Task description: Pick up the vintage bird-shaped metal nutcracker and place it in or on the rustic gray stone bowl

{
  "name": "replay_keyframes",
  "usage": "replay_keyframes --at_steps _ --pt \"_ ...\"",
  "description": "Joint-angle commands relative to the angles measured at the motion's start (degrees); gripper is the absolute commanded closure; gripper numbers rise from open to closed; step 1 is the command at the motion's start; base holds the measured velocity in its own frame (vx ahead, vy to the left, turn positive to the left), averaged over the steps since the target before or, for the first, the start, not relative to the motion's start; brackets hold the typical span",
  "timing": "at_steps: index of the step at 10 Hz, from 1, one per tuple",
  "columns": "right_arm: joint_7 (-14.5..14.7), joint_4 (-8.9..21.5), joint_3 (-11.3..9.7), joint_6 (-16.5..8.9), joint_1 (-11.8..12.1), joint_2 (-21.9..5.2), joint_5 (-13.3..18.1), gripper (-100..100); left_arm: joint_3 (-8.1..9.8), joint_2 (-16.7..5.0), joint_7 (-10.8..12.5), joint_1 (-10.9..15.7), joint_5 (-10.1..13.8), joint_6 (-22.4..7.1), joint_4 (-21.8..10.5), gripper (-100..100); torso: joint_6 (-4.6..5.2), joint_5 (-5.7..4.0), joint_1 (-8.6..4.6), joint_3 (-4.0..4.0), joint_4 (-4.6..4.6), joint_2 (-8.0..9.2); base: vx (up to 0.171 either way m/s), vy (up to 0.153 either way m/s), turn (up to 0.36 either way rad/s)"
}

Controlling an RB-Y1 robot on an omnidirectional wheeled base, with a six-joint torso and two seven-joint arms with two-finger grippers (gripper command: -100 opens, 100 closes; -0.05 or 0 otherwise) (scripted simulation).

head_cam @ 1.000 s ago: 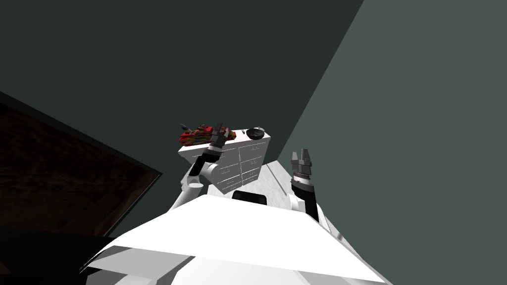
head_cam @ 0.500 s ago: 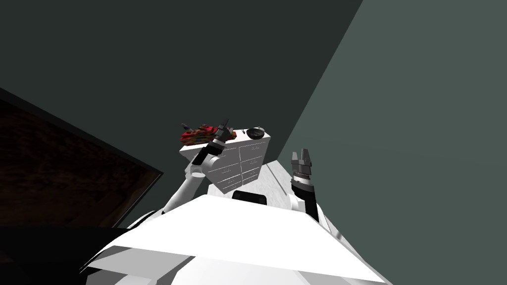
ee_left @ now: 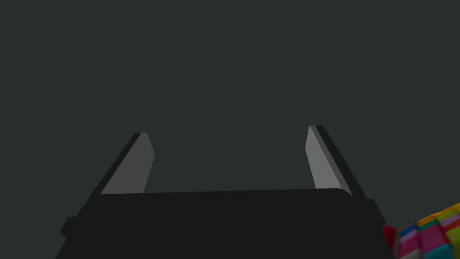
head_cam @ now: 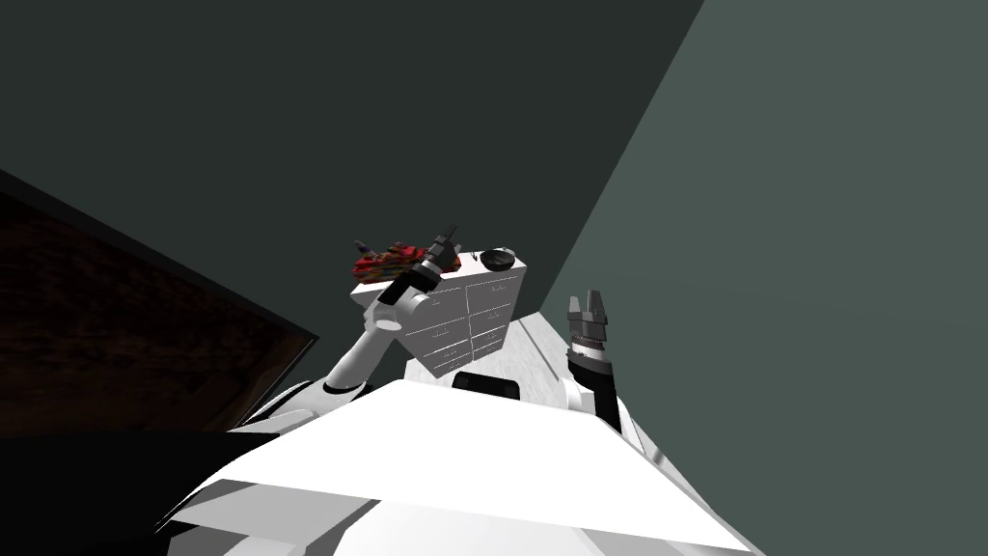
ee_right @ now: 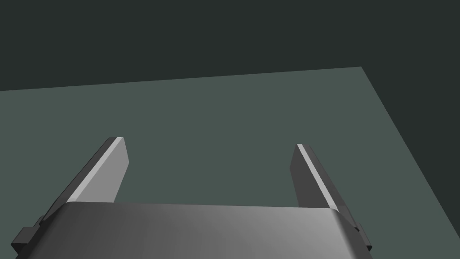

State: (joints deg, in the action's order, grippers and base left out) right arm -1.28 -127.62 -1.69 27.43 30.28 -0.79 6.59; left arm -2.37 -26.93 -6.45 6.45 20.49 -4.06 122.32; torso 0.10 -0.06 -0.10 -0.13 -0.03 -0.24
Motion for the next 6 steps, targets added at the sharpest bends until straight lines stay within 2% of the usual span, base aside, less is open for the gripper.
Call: replay_keyframes --at_steps 1,2,3,4,5,6 --pt "0.0 0.0 0.0 0.0 0.0 0.0 0.0 0 -0.64 -2.8 -0.6 2.9 2.0 -2.9 -1.1 -100 0.0 0.0 0.0 0.0 0.0 0.0 -0.008 -0.003 -0.021" --pt "0.0 0.0 0.0 0.0 0.0 0.0 0.0 0 -0.64 -2.8 -0.6 4.5 2.0 -4.0 -1.1 -100 0.01 0.0 0.0 0.0 0.0 0.0 -0.009 -0.001 -0.016" --pt "0.0 0.0 0.0 0.0 0.0 0.0 0.0 0 -0.64 -2.8 -0.6 4.8 2.0 -4.9 -1.1 -100 0.01 0.0 0.0 0.0 0.0 0.0 0.0 0.0 0.0" --pt "0.0 0.0 0.0 0.0 0.0 0.0 0.0 0 -1.34 -5.6 -1.3 7.3 4.0 -6.5 -2.3 -100 0.0 0.0 0.0 0.0 0.0 0.0 -0.006 -0.003 -0.032" --pt "0.0 0.0 0.0 0.0 0.0 0.0 0.0 0 -1.34 -5.6 -1.3 8.7 4.0 -8.2 -2.3 -100 0.01 -0.01 -0.01 -0.01 0.0 -0.01 -0.007 -0.002 -0.02" --pt "0.0 0.0 0.0 0.0 0.0 0.0 0.0 0 -1.34 -5.6 -1.3 8.7 4.0 -9.0 -2.3 -100 0.0 0.0 -0.01 0.0 0.0 0.0 0.0 0.0 0.0"
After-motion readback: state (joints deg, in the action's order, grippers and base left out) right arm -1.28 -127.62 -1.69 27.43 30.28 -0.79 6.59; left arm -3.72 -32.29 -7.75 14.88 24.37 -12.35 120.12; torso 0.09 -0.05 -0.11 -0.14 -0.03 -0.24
